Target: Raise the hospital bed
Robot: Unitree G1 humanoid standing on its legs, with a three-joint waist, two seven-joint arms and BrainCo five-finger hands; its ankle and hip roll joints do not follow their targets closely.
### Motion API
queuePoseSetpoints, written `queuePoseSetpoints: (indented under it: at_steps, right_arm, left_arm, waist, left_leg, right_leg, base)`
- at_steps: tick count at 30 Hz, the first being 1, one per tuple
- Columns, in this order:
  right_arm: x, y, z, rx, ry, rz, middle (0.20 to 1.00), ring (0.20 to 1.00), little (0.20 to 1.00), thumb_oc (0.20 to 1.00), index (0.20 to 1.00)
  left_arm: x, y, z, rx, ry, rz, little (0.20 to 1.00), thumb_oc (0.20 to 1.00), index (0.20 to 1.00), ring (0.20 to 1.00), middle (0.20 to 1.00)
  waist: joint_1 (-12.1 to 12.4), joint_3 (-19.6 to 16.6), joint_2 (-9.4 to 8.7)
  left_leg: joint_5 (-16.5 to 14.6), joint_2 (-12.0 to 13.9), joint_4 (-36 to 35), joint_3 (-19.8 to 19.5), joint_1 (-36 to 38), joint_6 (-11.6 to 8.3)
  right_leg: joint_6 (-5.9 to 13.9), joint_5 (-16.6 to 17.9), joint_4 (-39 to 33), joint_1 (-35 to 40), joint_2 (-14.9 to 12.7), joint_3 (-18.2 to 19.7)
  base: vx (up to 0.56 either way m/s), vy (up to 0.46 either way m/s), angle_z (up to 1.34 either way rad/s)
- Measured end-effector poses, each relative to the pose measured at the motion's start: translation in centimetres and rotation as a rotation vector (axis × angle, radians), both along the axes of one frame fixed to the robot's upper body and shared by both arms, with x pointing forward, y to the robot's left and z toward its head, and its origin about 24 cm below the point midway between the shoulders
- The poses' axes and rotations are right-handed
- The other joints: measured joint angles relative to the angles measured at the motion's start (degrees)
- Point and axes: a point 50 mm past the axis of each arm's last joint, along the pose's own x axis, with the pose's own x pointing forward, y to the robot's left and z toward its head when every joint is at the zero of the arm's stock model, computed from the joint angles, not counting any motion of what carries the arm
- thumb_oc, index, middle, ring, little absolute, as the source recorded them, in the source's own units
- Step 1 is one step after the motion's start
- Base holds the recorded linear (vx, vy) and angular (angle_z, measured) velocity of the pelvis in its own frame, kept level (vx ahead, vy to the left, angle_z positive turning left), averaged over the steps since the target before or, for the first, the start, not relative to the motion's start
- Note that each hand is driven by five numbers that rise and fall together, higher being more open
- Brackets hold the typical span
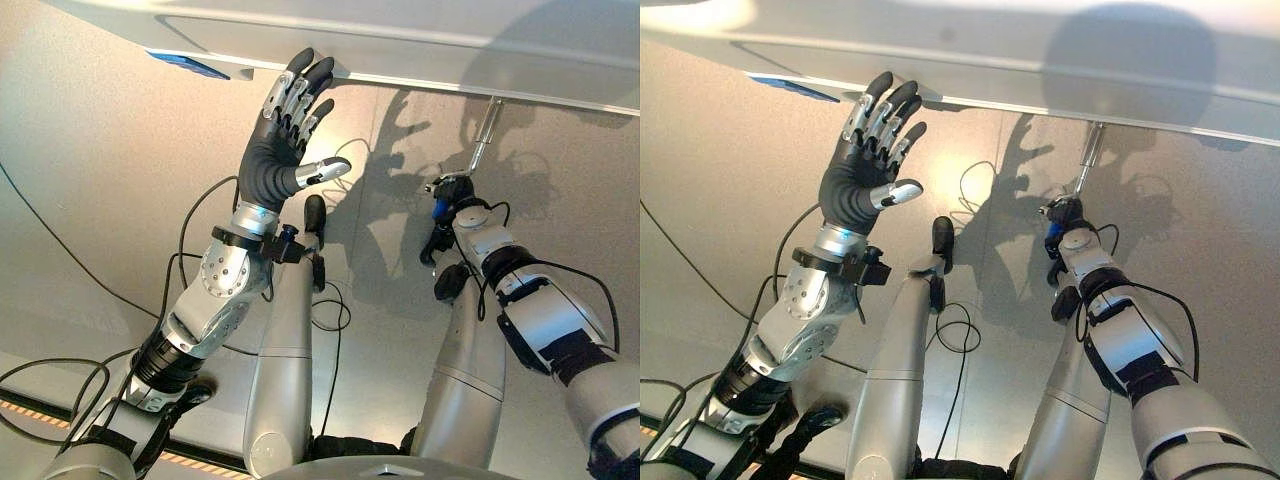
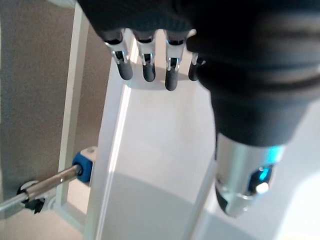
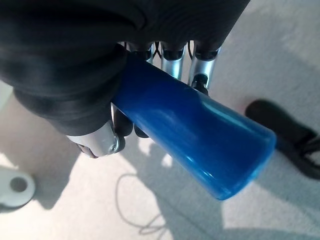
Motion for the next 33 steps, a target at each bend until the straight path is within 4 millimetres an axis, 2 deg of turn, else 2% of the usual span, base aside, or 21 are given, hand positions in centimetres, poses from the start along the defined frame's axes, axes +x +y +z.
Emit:
queuePoseSetpoints:
  at_steps: [13, 18, 22, 24, 26, 29, 33]
  right_arm:
    - [-0.4, 4.7, 1.2, 0.025, -0.098, 0.210, 0.200, 0.200, 0.200, 0.200, 0.200]
    - [-0.8, 5.6, 1.2, 0.072, -0.121, 0.256, 0.200, 0.200, 0.200, 0.200, 0.200]
    - [-2.3, 7.0, 1.9, 0.221, -0.179, 0.373, 0.200, 0.200, 0.200, 0.200, 0.200]
    - [-2.4, 7.0, 1.8, 0.243, -0.184, 0.379, 0.200, 0.200, 0.200, 0.200, 0.200]
    - [-3.5, 7.0, 2.3, 0.320, -0.203, 0.449, 0.200, 0.200, 0.200, 0.200, 0.200]
    - [-4.4, 7.2, 1.7, 0.454, -0.206, 0.467, 0.200, 0.200, 0.200, 0.200, 0.200]
    - [-5.6, 7.3, 1.4, 0.523, -0.199, 0.511, 0.200, 0.200, 0.200, 0.200, 0.200]
  left_arm:
    - [0.0, 0.9, -0.4, -0.023, 0.020, 0.049, 1.000, 1.000, 1.000, 1.000, 1.000]
    - [0.1, 1.2, -0.5, -0.030, 0.025, 0.065, 1.000, 1.000, 1.000, 1.000, 1.000]
    - [0.0, 1.3, -0.6, -0.027, 0.027, 0.069, 1.000, 1.000, 1.000, 1.000, 1.000]
    - [0.0, 1.3, -0.6, -0.026, 0.028, 0.069, 1.000, 1.000, 1.000, 1.000, 1.000]
    - [0.0, 1.4, -0.7, -0.022, 0.028, 0.071, 1.000, 1.000, 1.000, 1.000, 1.000]
    - [0.0, 1.5, -1.2, -0.022, 0.044, 0.075, 1.000, 1.000, 1.000, 1.000, 1.000]
    - [0.0, 1.7, -1.8, -0.012, 0.066, 0.080, 1.000, 1.000, 1.000, 1.000, 1.000]
  waist:
    - [-1.27, -0.01, 0.03]
    - [-1.33, -0.02, 0.05]
    - [-1.35, -0.02, 0.06]
    - [-1.27, -0.01, 0.06]
    - [-1.07, 0.02, 0.14]
    - [-1.41, 0.03, 0.14]
    - [-1.51, 0.03, 0.14]
  left_leg:
    - [0.08, 0.32, -1.02, 0.18, 0.23, -0.13]
    - [0.12, 0.56, -1.22, 0.24, 0.42, -0.21]
    - [0.14, 0.87, -1.57, 0.31, 0.52, -0.26]
    - [0.19, 0.95, -1.73, 0.34, 0.73, -0.35]
    - [0.38, 1.24, -2.30, 0.35, 1.11, -0.65]
    - [0.41, 1.41, -2.98, 0.59, 2.00, -0.70]
    - [0.72, 1.67, -4.00, 0.80, 3.79, -0.94]
  right_leg:
    - [-0.13, -0.02, -0.72, -0.07, 0.42, -0.03]
    - [0.06, 0.08, -0.76, -0.06, 0.60, -0.16]
    - [0.01, 0.06, -0.92, 0.01, 0.88, -0.20]
    - [-0.09, 0.01, -0.86, 0.05, 0.96, -0.16]
    - [-0.20, 0.14, -1.46, 0.31, 1.40, -0.21]
    - [-0.27, 0.23, -1.93, 0.90, 1.57, -0.16]
    - [-0.08, 0.98, -3.62, 2.72, 2.16, -0.15]
  base:
    - [0.00, 0.015, -0.01]
    - [0.00, 0.001, -0.01]
    - [0.00, 0.000, 0.00]
    - [-0.01, -0.039, -0.02]
    - [-0.01, -0.023, -0.02]
    - [-0.02, -0.013, -0.05]
    - [-0.01, -0.003, -0.06]
